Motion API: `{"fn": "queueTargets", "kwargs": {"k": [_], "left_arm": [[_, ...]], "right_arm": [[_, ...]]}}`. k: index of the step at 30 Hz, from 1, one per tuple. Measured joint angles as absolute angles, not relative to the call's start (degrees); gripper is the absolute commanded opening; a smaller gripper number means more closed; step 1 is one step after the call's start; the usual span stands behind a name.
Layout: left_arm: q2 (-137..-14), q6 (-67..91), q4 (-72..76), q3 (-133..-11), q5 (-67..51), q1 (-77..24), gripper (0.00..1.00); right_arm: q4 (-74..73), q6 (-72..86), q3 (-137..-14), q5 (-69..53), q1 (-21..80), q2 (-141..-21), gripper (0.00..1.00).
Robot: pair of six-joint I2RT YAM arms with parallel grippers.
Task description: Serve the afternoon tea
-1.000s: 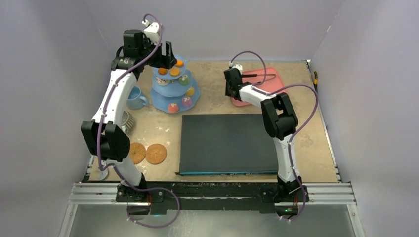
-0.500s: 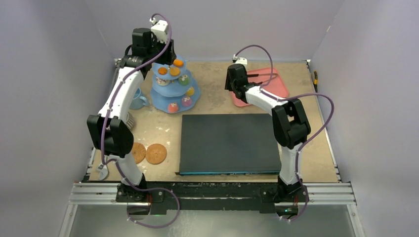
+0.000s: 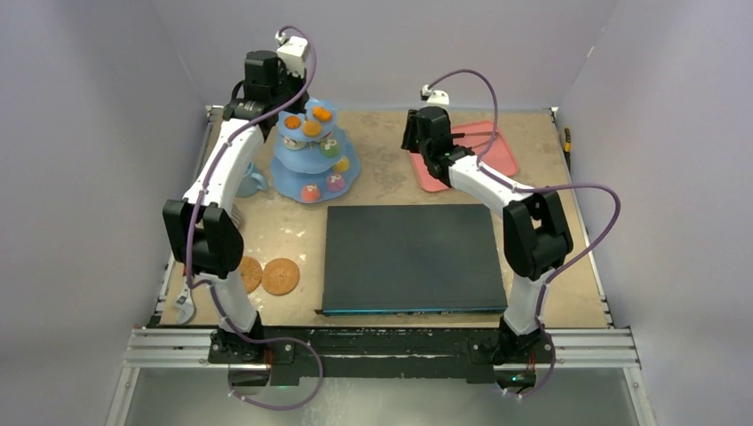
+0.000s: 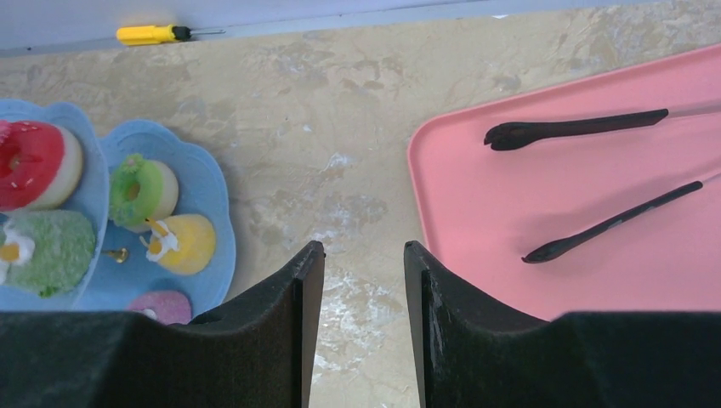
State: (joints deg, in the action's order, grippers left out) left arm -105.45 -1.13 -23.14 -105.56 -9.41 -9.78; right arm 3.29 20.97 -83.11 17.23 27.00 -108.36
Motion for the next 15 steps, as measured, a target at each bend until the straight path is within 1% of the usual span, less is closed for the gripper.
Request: {"fn": "queueTargets", "kwargs": {"k": [10, 15], "left_arm": [[-107.55, -2.59, -20.64, -106.89, -7.94, -11.94, 0.00], [-110.69, -1.02, -20.16, -110.56, -9.63, -12.08, 0.00]], "right_arm": [[4.45, 20.58, -82.83, 16.93, 27.14, -107.92, 0.45], [4.91, 20.47, -81.89, 16.97, 27.33, -107.90, 0.45]]}}
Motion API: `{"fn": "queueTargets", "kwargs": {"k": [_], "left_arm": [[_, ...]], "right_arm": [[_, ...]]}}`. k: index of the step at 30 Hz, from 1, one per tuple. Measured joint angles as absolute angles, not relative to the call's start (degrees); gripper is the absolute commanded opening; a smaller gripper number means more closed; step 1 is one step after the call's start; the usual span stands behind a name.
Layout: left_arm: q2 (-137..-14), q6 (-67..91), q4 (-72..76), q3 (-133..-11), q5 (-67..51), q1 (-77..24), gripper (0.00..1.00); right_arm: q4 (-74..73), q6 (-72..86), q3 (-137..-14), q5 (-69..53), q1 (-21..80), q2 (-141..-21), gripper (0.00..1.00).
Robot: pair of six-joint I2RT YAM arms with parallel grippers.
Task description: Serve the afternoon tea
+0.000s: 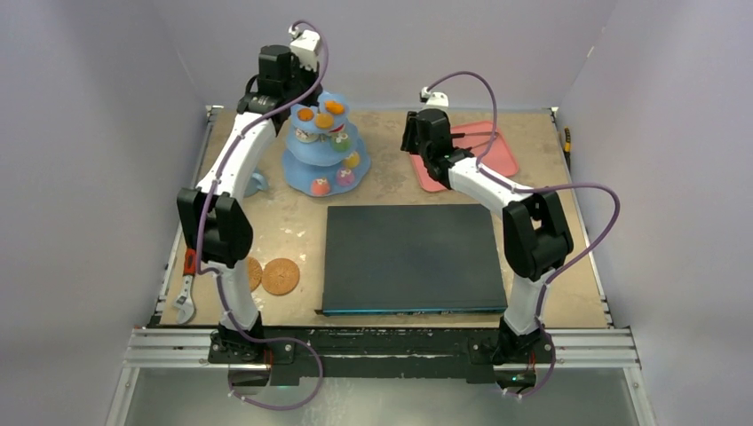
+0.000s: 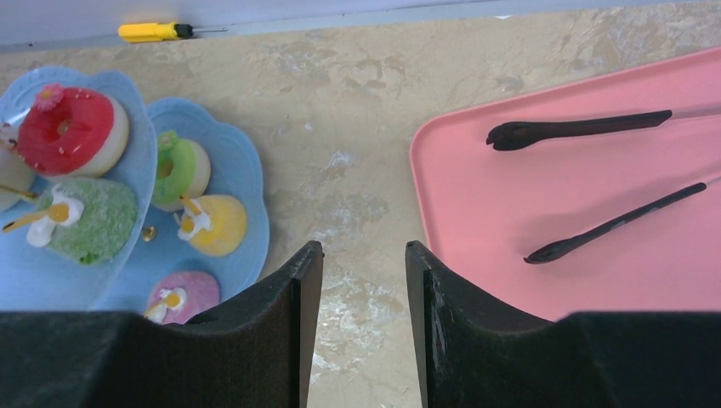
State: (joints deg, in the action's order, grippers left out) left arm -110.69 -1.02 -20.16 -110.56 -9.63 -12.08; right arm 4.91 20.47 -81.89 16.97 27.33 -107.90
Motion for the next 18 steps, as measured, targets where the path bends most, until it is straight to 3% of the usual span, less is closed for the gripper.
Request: {"fn": "queueTargets", "kwargs": {"k": [18], "left_arm": [[-125.69, 2.94, -17.02, -128.60, -14.33, -17.50, 0.00]], "right_arm": [[5.02, 19.81, -79.31, 17.32, 27.38, -103.55, 0.47]]}}
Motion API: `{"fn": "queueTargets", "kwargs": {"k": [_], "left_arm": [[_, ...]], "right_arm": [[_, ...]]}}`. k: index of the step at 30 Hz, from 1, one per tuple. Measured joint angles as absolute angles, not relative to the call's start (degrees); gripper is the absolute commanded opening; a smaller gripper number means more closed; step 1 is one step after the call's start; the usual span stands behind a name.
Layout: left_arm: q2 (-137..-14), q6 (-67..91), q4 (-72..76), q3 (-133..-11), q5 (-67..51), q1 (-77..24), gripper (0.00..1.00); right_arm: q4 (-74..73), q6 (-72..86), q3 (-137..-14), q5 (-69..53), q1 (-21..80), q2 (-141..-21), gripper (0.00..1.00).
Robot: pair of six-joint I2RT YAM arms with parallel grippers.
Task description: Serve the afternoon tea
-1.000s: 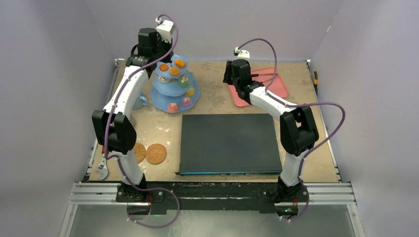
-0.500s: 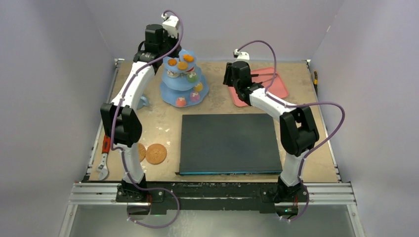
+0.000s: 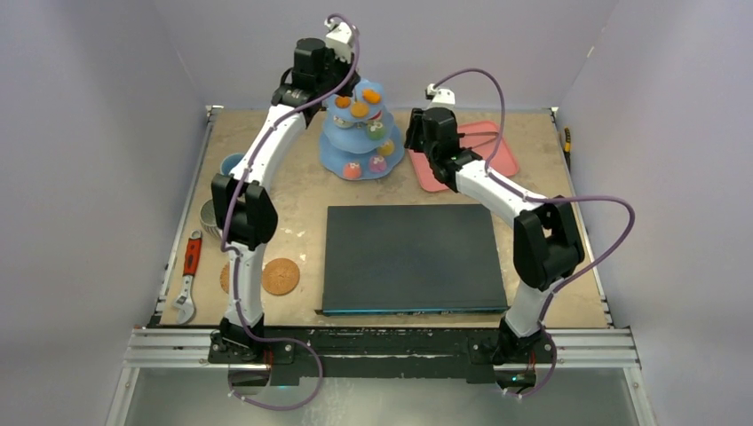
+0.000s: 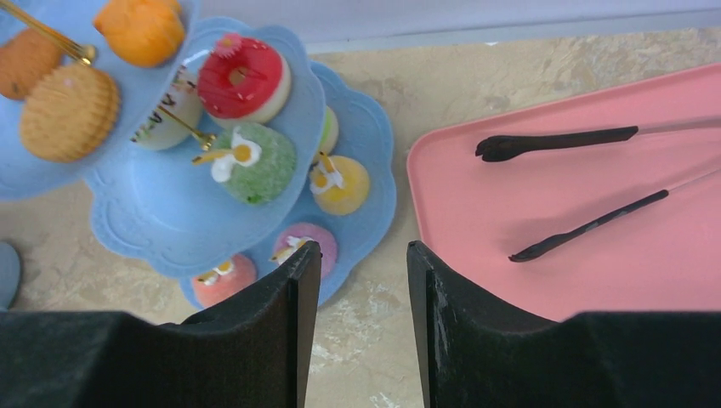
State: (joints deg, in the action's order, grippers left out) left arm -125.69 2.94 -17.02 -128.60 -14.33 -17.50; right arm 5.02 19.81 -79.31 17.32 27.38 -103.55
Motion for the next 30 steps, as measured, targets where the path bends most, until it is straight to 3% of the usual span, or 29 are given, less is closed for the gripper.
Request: {"fn": "queueTargets", "kwargs": {"k": [2, 4, 7, 10, 11, 16, 23, 30], "left_arm": [[-125.69, 2.94, -16.97, -128.62, -14.33, -18.17, 0.01], [-125.69, 2.96, -16.97, -128.62, -14.31, -18.55, 0.26], [-125.67, 2.96, -16.08, -128.62, -13.93, -18.72, 0.50], [-125.08, 2.26, -15.44, -128.57, -12.93, -18.72, 0.87], [-124.77, 1.98, -15.64, -128.55, -12.58, -18.70, 0.90], [-121.10, -1.13, -19.38, -128.53, -10.85, -18.50, 0.97], [-109.73, -4.25, -27.53, -125.49, -8.97, -15.97, 0.99], [-96.66, -4.73, -34.02, -114.15, -10.24, -0.38, 0.99]], "right_arm": [[5.43, 19.73, -78.87, 17.52, 27.38, -102.52, 0.49], [5.80, 19.55, -77.93, 17.87, 27.38, -101.47, 0.51], [6.74, 19.25, -75.13, 18.11, 27.49, -99.37, 0.56], [7.11, 18.70, -73.63, 18.57, 28.27, -97.86, 0.60], [7.31, 18.28, -73.58, 18.76, 28.99, -97.62, 0.61], [8.08, 15.97, -73.60, 19.51, 36.01, -96.64, 0.66], [8.69, 9.67, -73.60, 14.35, 48.05, -96.55, 0.74], [9.23, -0.82, -75.77, 2.44, 60.38, -102.72, 0.77]]}}
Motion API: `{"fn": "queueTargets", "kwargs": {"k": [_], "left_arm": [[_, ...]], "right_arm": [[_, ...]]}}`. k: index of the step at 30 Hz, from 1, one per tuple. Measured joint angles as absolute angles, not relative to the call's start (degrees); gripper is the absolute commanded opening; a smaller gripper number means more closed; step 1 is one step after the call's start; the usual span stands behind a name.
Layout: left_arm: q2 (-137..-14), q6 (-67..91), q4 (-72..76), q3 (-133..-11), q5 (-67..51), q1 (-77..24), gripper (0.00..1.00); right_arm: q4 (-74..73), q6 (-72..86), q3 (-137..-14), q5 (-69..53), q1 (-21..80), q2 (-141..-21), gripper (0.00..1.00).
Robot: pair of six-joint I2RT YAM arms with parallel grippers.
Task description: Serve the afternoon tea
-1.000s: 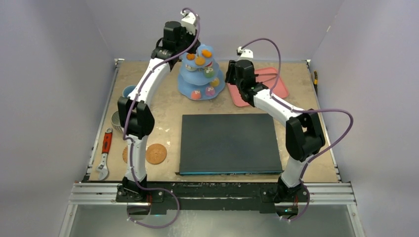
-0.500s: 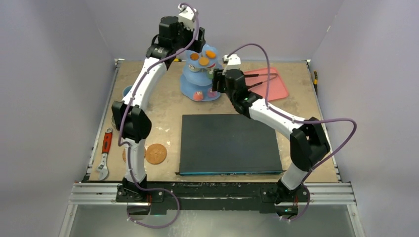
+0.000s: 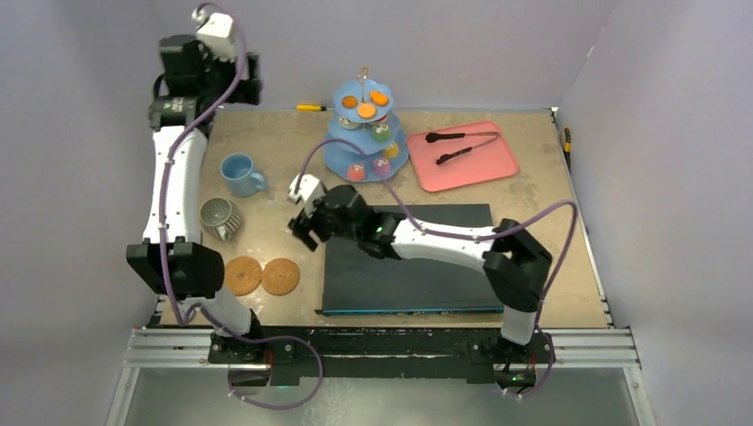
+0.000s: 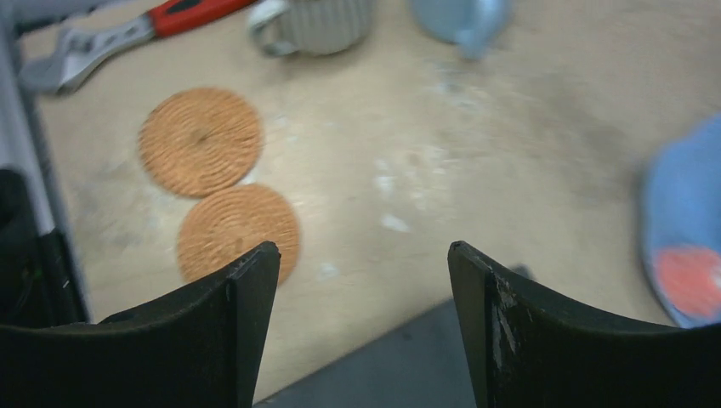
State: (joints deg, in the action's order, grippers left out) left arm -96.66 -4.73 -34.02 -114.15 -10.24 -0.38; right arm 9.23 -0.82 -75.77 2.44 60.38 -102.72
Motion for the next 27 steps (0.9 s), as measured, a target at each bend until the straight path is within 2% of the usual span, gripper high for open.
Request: {"fn": "queueTargets", "kwargs": {"k": [4, 8, 18, 21, 27], "left_arm": [[-94.63, -6.61, -38.61, -106.39, -10.44, 9.74, 0.99], [-94.83, -8.21, -43.59, -101.21, -12.43, 15.46, 0.99], [-93.69, -12.27, -46.78, -97.32, -14.61, 19.88, 0.99], [-92.49, -13.10, -47.05, -96.95, -14.81, 19.88, 0.99], [-91.81, -13.17, -47.05, -96.92, -14.85, 19.88, 0.99]], "right_arm": [[9.02, -4.05, -78.22, -1.50, 65.65, -108.53, 0.77], [8.84, -7.05, -79.35, -3.73, 70.50, -113.06, 0.77], [8.05, -13.26, -80.20, -5.13, 77.54, -120.81, 0.78], [7.97, -13.69, -81.10, -4.05, 77.60, -122.37, 0.74], [8.45, -13.32, -85.01, -0.97, 76.77, -126.89, 0.60]]}}
